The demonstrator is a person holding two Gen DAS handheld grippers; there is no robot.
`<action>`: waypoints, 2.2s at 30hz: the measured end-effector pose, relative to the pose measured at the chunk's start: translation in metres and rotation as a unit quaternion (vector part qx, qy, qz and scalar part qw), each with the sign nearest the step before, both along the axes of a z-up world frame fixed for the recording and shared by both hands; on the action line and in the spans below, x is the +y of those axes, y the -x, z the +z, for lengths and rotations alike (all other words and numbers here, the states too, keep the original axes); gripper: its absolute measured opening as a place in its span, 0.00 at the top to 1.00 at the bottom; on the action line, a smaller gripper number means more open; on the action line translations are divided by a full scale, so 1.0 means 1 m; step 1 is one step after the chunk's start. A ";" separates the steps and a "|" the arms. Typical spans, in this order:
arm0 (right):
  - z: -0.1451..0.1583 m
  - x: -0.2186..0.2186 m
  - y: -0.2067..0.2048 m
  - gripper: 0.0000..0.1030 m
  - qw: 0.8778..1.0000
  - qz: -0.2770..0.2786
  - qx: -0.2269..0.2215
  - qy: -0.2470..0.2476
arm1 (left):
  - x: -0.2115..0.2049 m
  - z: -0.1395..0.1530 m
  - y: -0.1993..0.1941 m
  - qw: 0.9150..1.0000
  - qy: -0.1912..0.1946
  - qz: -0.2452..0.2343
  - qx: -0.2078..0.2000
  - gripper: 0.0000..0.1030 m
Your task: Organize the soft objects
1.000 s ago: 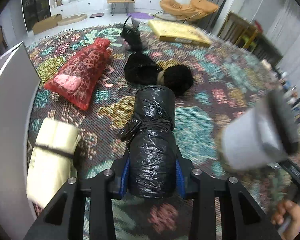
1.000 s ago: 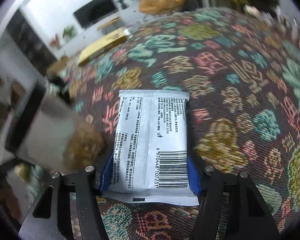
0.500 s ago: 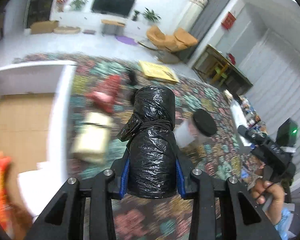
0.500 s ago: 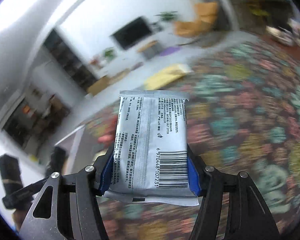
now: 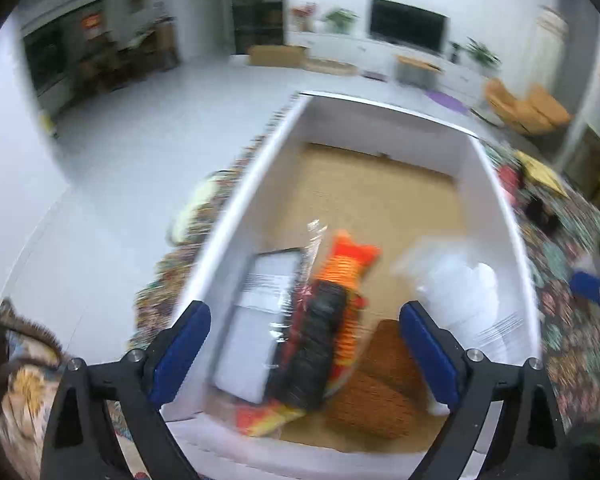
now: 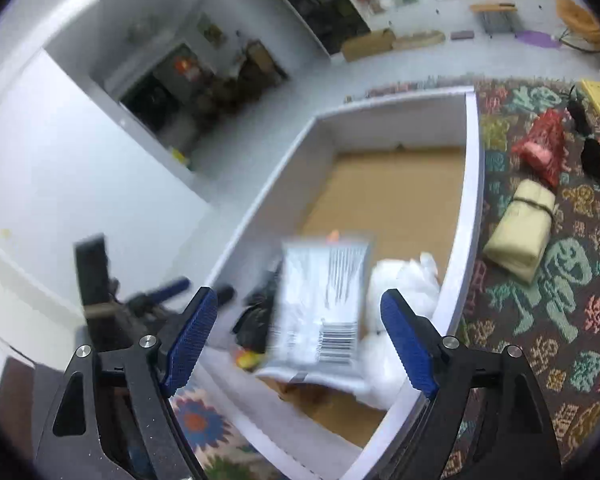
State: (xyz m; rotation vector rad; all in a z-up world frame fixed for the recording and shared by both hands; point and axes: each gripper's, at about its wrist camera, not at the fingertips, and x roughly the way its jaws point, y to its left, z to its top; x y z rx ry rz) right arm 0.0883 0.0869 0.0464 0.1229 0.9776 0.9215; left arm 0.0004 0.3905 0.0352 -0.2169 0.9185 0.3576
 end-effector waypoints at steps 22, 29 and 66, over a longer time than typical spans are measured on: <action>-0.094 -0.340 -0.051 0.17 0.865 -0.434 -0.072 0.243 | -0.358 -0.046 -0.071 0.928 0.091 -0.360 -0.028 0.08; -0.111 -0.369 -0.057 0.17 0.850 -0.453 -0.074 0.259 | -0.393 -0.127 -0.126 0.936 0.023 -0.352 0.013 0.08; -0.126 -0.372 -0.072 0.12 0.847 -0.455 -0.071 0.264 | -0.394 -0.151 -0.147 0.940 -0.008 -0.340 0.004 0.00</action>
